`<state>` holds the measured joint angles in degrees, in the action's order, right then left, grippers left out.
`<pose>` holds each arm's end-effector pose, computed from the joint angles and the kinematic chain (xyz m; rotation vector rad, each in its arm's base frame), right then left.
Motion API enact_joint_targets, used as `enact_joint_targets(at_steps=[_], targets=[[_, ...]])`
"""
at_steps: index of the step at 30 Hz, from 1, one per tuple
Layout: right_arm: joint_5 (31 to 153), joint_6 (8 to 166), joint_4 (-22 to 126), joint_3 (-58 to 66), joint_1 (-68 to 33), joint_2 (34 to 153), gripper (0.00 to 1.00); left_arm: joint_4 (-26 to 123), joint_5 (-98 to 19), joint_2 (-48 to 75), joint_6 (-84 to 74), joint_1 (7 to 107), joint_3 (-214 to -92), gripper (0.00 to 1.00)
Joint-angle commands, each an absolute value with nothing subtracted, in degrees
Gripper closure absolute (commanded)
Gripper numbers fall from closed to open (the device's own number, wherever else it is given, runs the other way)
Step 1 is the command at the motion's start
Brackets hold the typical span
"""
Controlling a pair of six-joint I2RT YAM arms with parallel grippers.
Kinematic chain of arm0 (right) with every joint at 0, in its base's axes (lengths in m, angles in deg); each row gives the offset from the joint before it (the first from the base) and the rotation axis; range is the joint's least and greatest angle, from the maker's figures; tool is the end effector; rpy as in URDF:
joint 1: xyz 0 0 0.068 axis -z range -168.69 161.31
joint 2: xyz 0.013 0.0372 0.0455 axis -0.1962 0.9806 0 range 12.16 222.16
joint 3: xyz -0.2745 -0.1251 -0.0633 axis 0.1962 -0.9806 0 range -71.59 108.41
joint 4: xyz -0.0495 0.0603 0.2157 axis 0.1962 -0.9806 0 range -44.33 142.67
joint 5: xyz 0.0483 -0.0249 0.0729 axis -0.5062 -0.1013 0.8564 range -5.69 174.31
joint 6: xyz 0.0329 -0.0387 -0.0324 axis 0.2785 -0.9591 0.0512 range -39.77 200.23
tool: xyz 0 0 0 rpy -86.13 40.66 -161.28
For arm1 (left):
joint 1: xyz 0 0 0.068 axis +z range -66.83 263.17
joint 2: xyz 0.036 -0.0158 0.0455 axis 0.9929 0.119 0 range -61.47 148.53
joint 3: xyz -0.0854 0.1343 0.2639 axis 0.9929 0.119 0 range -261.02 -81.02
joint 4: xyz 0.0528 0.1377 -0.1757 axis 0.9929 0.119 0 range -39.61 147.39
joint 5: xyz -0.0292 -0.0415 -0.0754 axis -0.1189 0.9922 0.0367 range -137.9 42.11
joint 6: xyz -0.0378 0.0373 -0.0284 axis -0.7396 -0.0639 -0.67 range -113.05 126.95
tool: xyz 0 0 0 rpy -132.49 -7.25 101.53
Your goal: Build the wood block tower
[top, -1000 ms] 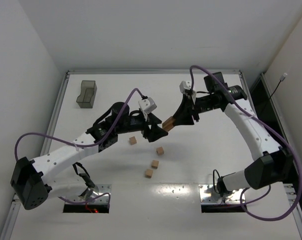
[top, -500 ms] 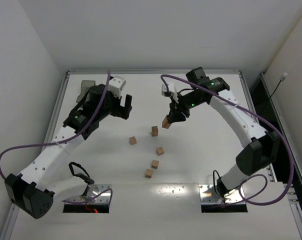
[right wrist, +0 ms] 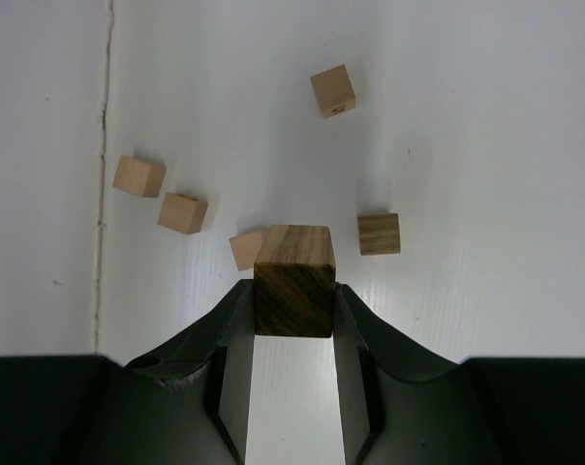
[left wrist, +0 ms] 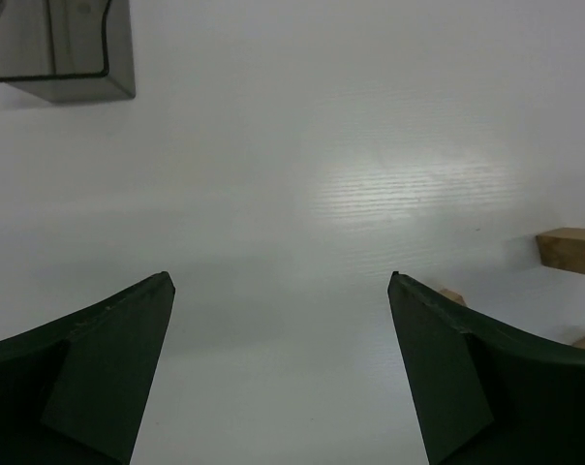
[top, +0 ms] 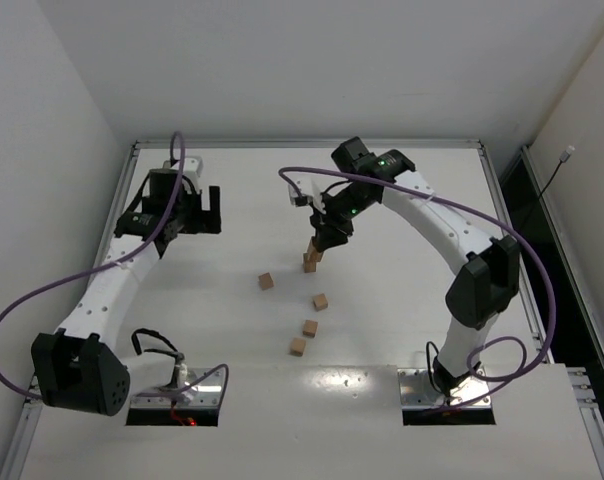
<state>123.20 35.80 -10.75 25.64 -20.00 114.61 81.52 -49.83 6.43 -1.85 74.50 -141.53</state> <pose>0.2754 0.2004 0.3462 -1.7162 1.9274 0.8478 0.2138 -0.0311 0.3504 -0.0210 2.2456 -0.1269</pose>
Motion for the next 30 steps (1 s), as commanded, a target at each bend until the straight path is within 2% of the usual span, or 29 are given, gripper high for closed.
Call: enact_joint_targets(at_steps=[1, 5, 10, 16, 30], targets=[[121.2, 31.6, -13.1, 28.9, -21.5, 116.1, 1.00, 82.6, -42.2, 8.1, -4.3, 80.2, -145.4, 0.10], [118.4, 30.6, -13.8, 30.8, -22.8, 117.7, 1.00, 82.6, -34.4, 9.3, -4.8, 85.4, -146.1, 0.10], [115.6, 31.9, -8.4, 28.8, -23.3, 118.2, 1.00, 82.8, -30.2, 11.2, -4.7, 88.4, -146.9, 0.10], [112.9, 33.9, -1.7, 25.5, -23.3, 118.2, 1.00, 82.1, -27.4, 11.2, -4.7, 91.1, -146.2, 0.10], [114.3, 31.1, -7.9, 32.2, -23.3, 126.5, 1.00, 82.1, -25.7, 13.1, -4.7, 91.1, -147.4, 0.10]])
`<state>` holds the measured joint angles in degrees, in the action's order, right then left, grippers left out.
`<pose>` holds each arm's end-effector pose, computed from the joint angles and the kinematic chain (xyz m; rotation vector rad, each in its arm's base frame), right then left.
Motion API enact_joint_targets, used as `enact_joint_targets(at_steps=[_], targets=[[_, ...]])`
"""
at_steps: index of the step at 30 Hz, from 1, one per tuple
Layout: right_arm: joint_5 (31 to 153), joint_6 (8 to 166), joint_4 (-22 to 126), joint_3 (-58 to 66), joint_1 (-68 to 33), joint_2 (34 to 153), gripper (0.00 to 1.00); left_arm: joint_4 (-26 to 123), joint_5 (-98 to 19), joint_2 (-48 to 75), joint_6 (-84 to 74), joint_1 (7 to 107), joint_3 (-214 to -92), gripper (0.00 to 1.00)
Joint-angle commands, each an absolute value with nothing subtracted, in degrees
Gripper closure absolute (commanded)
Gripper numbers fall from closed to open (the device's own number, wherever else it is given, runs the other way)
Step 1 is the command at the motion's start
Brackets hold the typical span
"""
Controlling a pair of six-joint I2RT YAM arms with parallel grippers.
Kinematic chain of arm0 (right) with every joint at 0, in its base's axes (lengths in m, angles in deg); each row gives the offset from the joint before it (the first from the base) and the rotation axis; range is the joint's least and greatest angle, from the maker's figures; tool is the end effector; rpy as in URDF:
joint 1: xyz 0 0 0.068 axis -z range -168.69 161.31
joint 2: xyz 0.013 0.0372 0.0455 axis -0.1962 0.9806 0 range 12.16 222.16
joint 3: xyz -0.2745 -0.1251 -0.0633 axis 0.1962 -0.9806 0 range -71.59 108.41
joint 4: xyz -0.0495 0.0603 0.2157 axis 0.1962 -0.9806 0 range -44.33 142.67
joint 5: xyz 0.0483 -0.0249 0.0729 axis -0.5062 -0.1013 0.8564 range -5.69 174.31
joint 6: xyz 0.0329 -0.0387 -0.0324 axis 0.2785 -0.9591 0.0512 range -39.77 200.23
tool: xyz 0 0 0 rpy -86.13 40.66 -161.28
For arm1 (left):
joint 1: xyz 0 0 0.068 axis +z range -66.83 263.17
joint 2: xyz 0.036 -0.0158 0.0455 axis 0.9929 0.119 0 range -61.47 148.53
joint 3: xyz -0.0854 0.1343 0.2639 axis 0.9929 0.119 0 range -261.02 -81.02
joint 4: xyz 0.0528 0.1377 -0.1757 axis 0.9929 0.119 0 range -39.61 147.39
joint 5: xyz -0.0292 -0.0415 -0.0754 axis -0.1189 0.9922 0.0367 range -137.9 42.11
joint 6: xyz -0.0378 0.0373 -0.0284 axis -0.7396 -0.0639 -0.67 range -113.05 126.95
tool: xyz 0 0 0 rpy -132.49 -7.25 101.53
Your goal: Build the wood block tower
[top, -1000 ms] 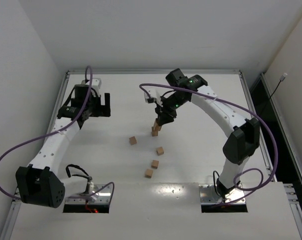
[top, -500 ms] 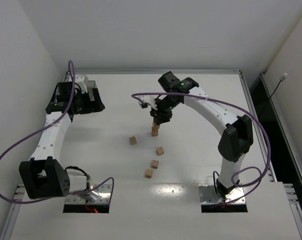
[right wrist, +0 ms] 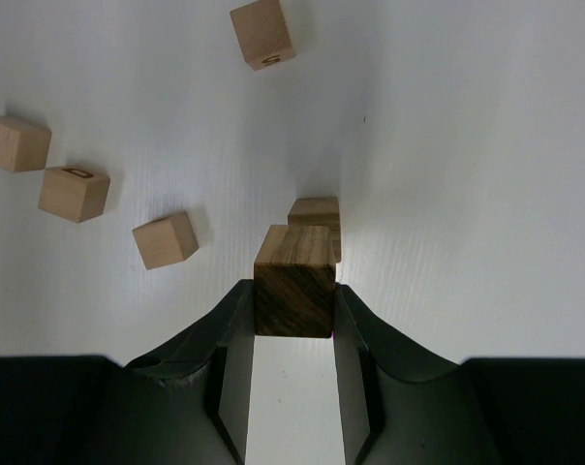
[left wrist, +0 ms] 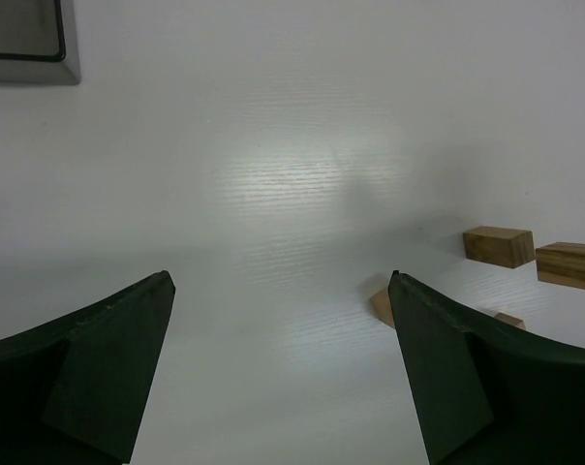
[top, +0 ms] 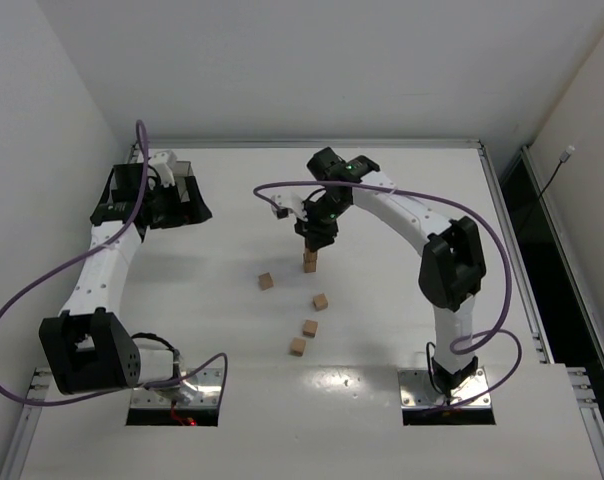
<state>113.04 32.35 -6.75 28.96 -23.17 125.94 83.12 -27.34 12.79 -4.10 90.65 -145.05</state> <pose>0.3122 0.2405 0.2907 -1.8678 1.9737 0.6425 0.2409 0.0158 0.3454 -0.1910 2.2951 -0.4472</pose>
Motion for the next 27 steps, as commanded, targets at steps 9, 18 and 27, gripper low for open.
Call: enact_joint_targets(at_steps=[9, 18, 27], targets=[[112.6, 30.6, -8.6, 34.8, -23.9, 127.8, 1.00, 81.6, -25.2, 14.6, -4.7, 91.1, -147.9, 0.10], [110.3, 29.5, -8.6, 34.3, -24.5, 128.4, 1.00, 81.1, -24.2, 15.2, -5.3, 91.6, -147.4, 0.10], [110.3, 29.0, -8.1, 34.3, -25.1, 128.9, 1.00, 80.5, -23.6, 15.2, -5.3, 91.6, -147.4, 0.10]])
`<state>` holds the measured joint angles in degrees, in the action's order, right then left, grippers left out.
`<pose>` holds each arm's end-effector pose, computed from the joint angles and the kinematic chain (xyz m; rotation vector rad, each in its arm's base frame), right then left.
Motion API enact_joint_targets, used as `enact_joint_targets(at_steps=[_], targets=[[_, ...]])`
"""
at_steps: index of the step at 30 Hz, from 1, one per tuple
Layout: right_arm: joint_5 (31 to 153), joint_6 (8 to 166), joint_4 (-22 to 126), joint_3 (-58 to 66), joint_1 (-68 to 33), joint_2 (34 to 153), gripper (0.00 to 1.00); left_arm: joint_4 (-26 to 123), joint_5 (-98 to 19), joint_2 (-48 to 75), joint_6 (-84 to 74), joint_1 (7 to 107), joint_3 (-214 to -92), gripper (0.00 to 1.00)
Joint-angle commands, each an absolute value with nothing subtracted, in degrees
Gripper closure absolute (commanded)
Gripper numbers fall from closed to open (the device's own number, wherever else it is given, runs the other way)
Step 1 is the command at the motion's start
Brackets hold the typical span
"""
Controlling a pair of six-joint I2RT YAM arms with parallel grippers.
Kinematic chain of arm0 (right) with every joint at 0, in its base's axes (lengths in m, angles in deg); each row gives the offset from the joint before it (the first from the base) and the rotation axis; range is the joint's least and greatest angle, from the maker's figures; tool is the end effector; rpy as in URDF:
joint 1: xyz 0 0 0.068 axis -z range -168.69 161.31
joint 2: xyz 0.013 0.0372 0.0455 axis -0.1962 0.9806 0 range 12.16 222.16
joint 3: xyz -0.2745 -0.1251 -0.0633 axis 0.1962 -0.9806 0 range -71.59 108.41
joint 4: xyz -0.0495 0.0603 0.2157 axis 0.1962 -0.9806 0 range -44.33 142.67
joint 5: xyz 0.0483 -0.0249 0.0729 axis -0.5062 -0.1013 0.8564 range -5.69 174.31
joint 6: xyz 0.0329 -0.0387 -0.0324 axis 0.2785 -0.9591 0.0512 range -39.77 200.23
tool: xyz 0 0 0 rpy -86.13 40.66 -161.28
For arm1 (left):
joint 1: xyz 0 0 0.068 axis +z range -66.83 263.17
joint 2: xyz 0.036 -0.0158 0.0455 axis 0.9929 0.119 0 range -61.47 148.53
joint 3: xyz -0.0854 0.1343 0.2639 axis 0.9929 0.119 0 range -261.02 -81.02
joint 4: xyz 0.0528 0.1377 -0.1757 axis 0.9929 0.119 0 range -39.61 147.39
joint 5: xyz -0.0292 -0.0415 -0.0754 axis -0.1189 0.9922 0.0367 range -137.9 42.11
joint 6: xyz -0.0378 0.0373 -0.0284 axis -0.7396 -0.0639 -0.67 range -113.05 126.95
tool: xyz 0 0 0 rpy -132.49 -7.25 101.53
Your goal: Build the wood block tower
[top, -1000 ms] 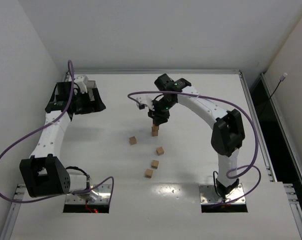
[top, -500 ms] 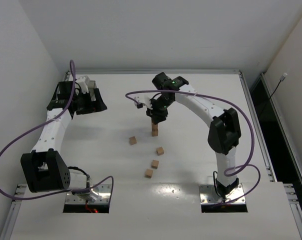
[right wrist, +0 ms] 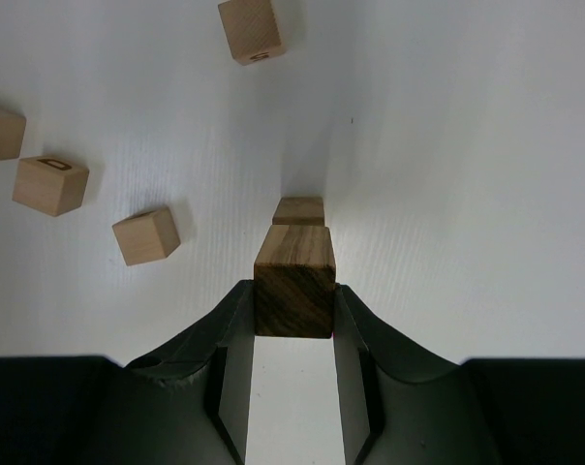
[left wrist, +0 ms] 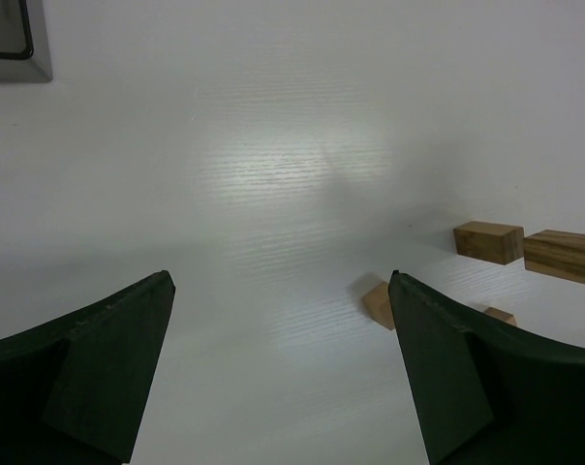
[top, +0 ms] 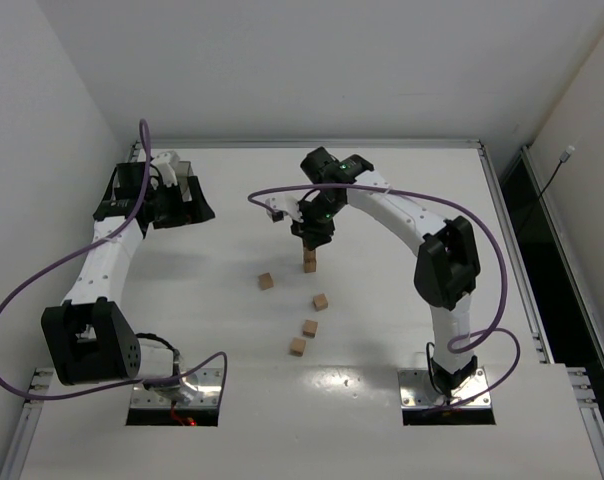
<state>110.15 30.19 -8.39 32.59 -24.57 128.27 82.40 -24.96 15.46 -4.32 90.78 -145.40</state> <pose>0.3159 0.2526 0.2893 -1.9350 1.9399 0.5730 0.2525 0.0162 0.3382 -0.1861 2.3175 -0.5007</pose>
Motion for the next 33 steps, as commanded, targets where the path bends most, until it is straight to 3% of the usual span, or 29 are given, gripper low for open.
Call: enact_joint_targets(at_steps=[1, 33], targets=[[110.3, 29.0, -8.1, 34.3, -25.1, 128.9, 1.00, 80.5, -23.6, 15.2, -5.3, 91.6, -147.4, 0.10], [111.9, 28.5, -6.3, 31.7, -25.1, 129.9, 1.00, 80.5, -22.6, 16.2, -5.8, 91.6, -147.9, 0.10]])
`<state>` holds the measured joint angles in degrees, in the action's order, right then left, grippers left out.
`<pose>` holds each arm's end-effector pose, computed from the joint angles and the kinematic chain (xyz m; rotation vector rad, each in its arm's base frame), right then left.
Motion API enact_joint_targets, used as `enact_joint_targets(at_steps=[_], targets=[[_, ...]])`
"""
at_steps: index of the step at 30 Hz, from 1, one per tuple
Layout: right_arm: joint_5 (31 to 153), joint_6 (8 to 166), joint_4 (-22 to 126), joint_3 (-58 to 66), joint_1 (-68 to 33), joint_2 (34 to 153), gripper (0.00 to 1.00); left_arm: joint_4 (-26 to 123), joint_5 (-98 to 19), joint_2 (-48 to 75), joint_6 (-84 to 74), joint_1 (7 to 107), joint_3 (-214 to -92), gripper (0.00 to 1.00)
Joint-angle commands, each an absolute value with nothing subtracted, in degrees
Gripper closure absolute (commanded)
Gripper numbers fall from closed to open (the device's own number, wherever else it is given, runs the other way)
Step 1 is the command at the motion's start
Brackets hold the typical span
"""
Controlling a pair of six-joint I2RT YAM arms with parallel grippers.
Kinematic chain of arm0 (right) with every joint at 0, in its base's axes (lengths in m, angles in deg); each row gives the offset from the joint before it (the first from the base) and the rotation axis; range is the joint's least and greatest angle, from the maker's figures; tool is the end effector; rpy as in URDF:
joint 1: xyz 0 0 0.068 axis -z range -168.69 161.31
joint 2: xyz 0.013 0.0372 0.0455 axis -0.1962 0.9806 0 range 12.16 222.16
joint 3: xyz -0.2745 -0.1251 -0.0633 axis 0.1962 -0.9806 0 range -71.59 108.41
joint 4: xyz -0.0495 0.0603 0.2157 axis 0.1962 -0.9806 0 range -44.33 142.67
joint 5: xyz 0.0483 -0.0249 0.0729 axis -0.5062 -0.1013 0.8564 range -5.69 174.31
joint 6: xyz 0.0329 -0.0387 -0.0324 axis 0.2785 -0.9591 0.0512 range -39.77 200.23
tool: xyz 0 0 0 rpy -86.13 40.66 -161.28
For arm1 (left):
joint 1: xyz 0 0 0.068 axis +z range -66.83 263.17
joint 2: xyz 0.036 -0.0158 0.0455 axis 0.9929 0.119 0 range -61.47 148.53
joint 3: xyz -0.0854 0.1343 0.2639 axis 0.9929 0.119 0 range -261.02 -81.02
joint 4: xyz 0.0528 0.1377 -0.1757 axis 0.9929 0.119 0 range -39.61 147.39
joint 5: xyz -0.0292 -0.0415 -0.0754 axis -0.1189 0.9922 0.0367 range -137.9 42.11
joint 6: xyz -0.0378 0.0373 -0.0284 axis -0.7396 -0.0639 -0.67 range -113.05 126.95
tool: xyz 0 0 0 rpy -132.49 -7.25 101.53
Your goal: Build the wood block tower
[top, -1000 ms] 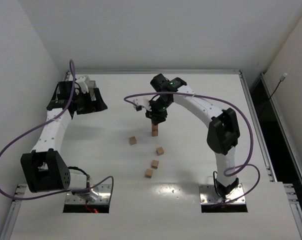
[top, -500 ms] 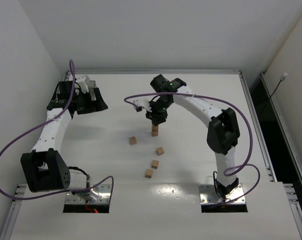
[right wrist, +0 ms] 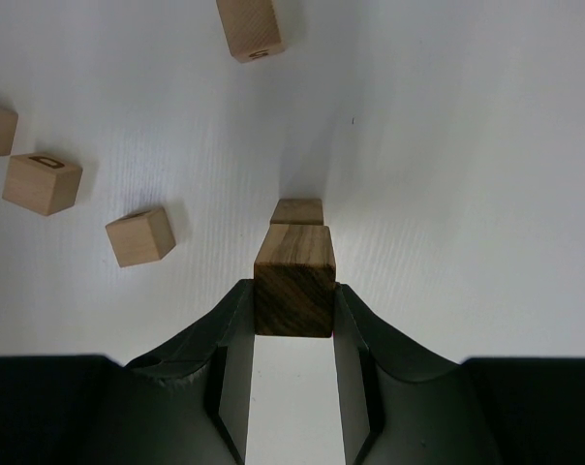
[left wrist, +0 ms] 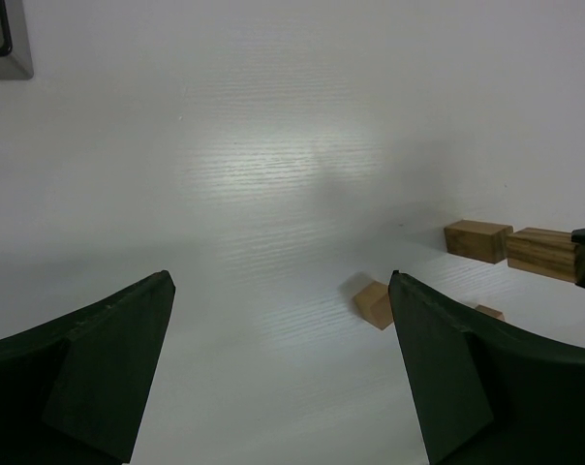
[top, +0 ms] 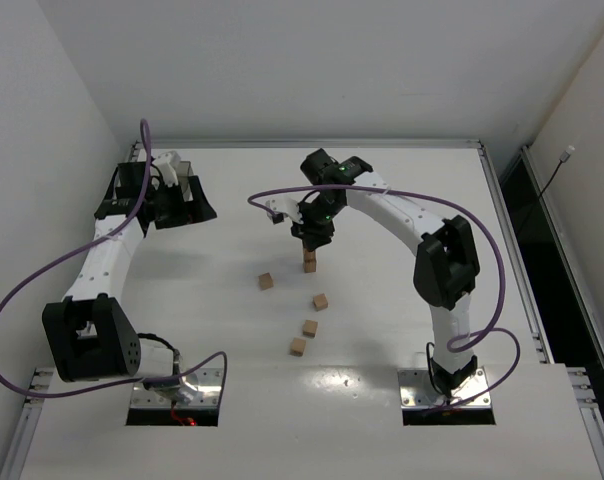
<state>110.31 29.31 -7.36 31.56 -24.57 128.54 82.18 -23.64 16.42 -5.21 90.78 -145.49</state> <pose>0.3166 0.2533 0.2836 -1.9498 1.9263 0.5744 0.2565 0.0157 0.3353 -0.1966 2.3262 -0.5373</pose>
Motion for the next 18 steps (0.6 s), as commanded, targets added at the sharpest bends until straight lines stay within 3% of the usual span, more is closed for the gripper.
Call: enact_joint_targets(at_steps=[1, 18], targets=[[111.9, 28.5, -6.3, 31.7, -25.1, 129.9, 1.00, 80.5, -22.6, 16.2, -5.8, 91.6, -147.9, 0.10], [111.9, 28.5, -5.8, 31.7, -25.1, 130.5, 1.00, 80.5, -22.6, 16.2, -5.8, 91.6, -148.4, 0.10]])
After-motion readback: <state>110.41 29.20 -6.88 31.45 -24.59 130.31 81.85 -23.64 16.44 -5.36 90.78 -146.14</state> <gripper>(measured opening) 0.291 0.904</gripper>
